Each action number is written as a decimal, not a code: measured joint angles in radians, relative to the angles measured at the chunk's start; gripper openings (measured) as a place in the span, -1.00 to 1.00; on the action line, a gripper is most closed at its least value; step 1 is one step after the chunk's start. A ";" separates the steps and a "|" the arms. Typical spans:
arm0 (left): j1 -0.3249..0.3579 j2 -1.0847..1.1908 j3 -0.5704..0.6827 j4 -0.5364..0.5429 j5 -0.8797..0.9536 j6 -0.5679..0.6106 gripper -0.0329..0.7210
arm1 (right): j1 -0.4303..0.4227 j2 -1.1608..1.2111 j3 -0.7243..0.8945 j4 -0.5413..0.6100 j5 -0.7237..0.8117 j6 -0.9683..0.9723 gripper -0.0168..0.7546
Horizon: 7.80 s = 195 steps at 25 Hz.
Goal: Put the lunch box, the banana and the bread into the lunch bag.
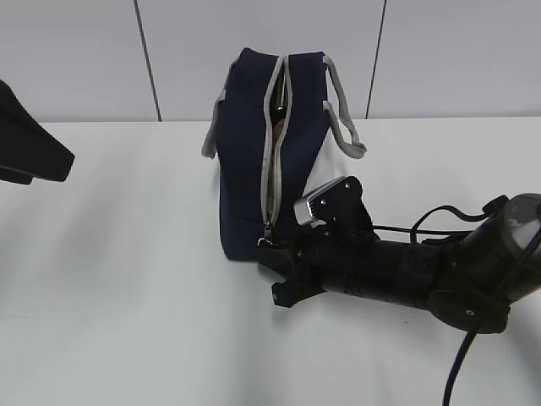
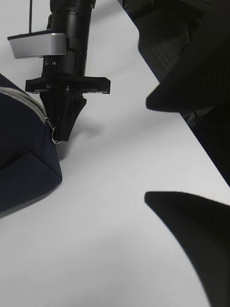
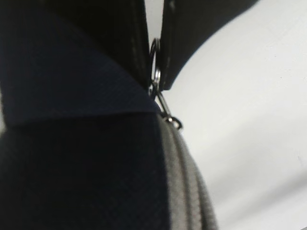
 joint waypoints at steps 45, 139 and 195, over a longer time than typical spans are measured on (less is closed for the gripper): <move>0.000 0.000 0.000 -0.002 0.001 0.001 0.09 | 0.000 -0.058 0.012 -0.051 0.109 0.048 -1.00; 0.000 0.000 0.000 -0.049 -0.002 0.001 0.07 | 0.000 -0.045 -0.156 -0.313 0.361 0.315 -1.00; 0.000 0.000 0.000 -0.049 -0.003 0.001 0.07 | 0.000 -0.040 -0.156 -0.316 0.321 0.319 -0.88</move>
